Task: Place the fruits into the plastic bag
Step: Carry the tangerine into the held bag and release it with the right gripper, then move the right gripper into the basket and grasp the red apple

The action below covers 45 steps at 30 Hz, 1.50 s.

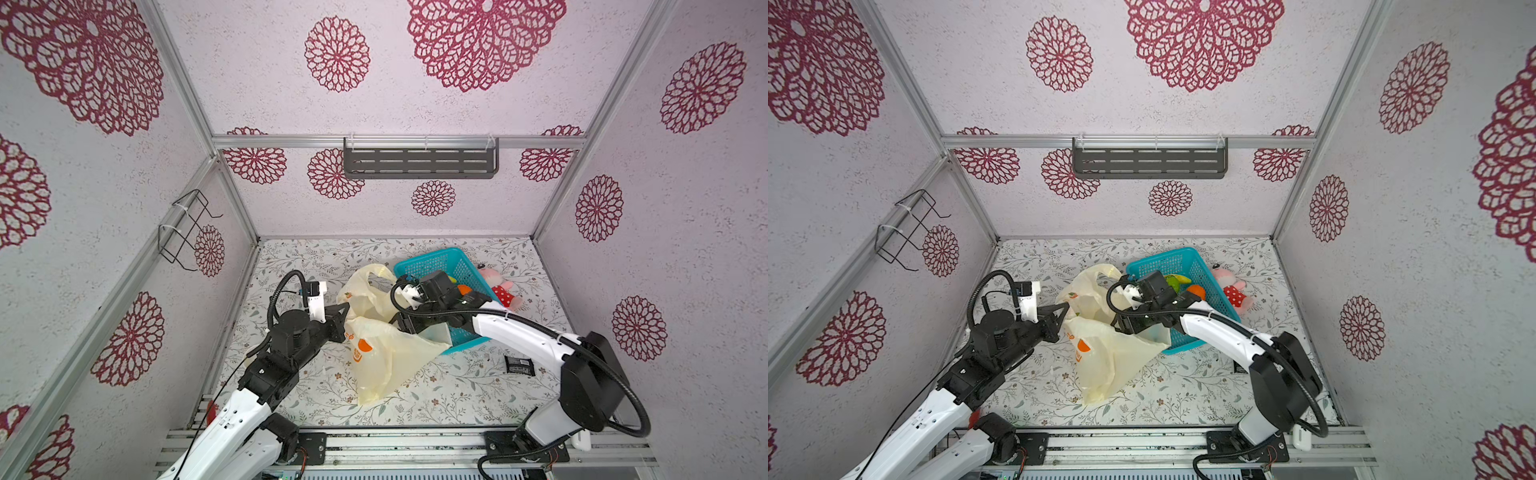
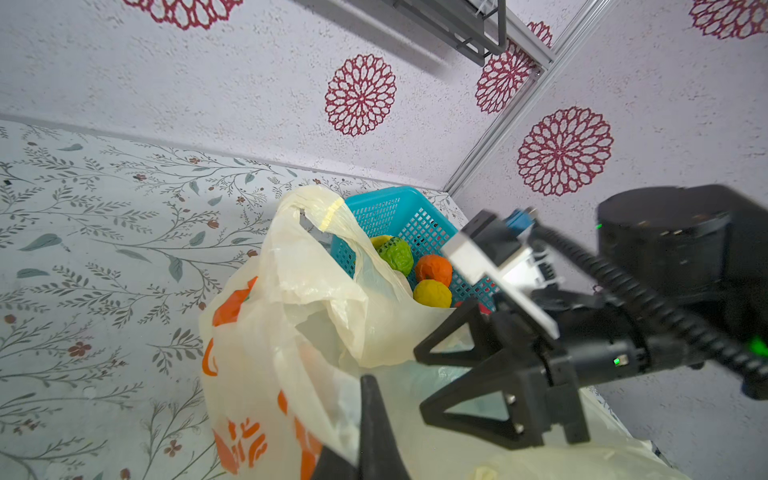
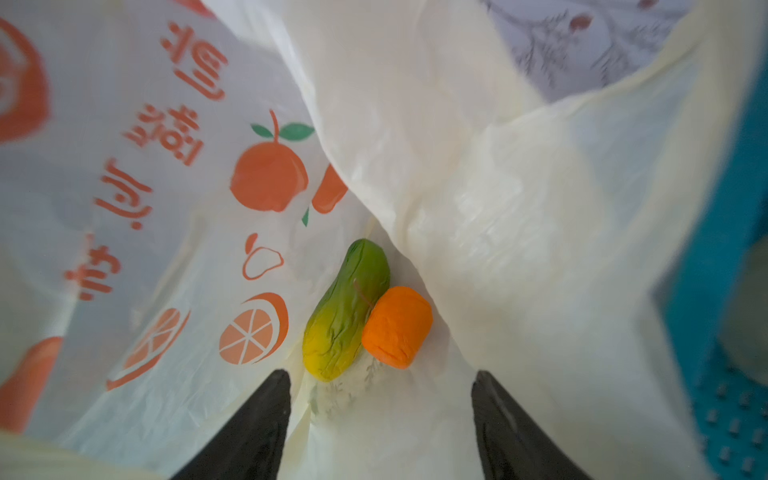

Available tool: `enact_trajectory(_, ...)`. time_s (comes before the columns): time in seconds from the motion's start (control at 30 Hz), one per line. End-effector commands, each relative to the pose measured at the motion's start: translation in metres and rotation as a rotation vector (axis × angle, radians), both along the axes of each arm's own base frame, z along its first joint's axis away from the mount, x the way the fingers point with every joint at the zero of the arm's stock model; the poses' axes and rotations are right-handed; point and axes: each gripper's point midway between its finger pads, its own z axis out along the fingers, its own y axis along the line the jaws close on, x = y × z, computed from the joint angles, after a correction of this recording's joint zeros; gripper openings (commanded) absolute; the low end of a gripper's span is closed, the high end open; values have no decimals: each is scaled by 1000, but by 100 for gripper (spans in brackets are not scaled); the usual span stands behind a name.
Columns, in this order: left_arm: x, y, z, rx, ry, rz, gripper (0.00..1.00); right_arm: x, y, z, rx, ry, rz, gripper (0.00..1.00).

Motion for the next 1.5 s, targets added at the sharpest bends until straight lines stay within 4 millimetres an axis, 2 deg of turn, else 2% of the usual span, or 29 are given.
enact_trajectory(0.0, -3, -4, -8, 10, 9, -25, 0, 28, -24, 42, 50, -110, -138, 72)
enact_trajectory(0.1, -3, -5, -7, 8, 5, -28, 0, 53, -61, 54, 60, -139, -298, 71)
enact_trajectory(0.2, -3, -7, -4, 9, -3, -36, 0, 78, -113, 50, 18, -142, -515, 71)
enact_trajectory(0.23, -3, -7, -3, 10, -6, -40, 0, 85, -131, 44, -5, -133, -588, 71)
enact_trajectory(0.33, -3, -8, -3, 18, -10, -42, 0, 96, -166, 18, -68, -77, -713, 71)
enact_trajectory(0.47, -2, -9, -1, 19, -14, -48, 0, 99, -200, -22, -246, -29, -802, 72)
enact_trajectory(0.6, -2, -9, 1, 22, -24, -51, 0, 92, -228, -58, -422, -12, -862, 75)
enact_trajectory(0.77, -3, -9, 1, 30, -29, -52, 0, 81, -240, -88, -498, 42, -883, 78)
enact_trajectory(0.8, -2, -8, 0, 31, -28, -51, 0, 79, -241, -94, -510, 54, -881, 92)
enact_trajectory(0.83, -3, -9, -1, 32, -27, -54, 0, 78, -242, -98, -519, 62, -877, 94)
enact_trajectory(1.03, -4, -9, -3, 27, -23, -57, 0, 77, -240, -126, -529, 121, -860, 93)
enact_trajectory(1.13, -4, -8, -3, 26, -22, -52, 0, 80, -236, -133, -504, 140, -855, 84)
enact_trajectory(1.3, -4, -9, -1, 23, -25, -52, 0, 85, -232, -120, -451, 114, -865, 64)
enact_trajectory(1.37, -3, -9, -2, 22, -21, -54, 0, 86, -230, -106, -413, 86, -868, 58)
enact_trajectory(1.47, -3, -11, -2, 19, -20, -62, 0, 91, -217, -66, -297, 16, -841, 51)
